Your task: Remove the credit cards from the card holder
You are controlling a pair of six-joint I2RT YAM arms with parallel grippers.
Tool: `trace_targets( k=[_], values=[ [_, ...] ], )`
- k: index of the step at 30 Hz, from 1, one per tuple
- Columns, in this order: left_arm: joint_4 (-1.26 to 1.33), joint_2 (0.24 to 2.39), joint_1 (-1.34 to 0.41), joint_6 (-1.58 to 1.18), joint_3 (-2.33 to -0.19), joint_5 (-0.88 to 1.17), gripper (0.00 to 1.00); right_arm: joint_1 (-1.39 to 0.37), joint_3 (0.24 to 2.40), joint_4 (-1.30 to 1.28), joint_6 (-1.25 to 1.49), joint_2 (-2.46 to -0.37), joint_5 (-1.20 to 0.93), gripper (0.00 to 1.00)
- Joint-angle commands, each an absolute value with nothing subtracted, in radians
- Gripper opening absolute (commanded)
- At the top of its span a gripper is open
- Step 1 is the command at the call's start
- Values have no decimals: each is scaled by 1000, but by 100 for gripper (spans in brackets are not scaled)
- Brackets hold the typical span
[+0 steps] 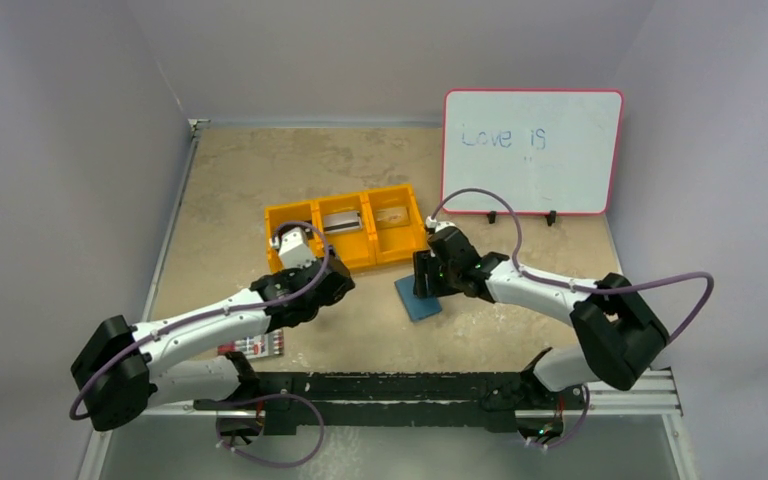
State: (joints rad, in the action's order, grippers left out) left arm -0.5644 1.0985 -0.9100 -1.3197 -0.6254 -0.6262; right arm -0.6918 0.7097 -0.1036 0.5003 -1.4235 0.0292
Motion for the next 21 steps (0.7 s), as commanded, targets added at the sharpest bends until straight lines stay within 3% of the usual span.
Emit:
trace_targets(
  k=[1, 6, 9, 13, 16, 21],
  values=[
    [-407, 1162, -908, -1191, -690, -640, 97, -731, 732, -149, 554, -1432, 169, 62],
    [-236, 1197, -907, -1160, -636, -527, 97, -837, 795, -182, 587, -1543, 271, 62],
    [-159, 1212, -907, -1167, -595, -469, 95, -875, 850, -218, 624, -1626, 344, 48],
    [-109, 1220, -908, -1178, -575, -417, 91, -938, 896, -261, 697, -1688, 414, 40],
    [-117, 1213, -908, -1167, -564, -422, 90, -968, 892, -203, 739, -1689, 376, 24],
    [-154, 1196, -907, -1152, -553, -463, 89, -991, 821, -23, 823, -1655, 242, 24]
  ],
)
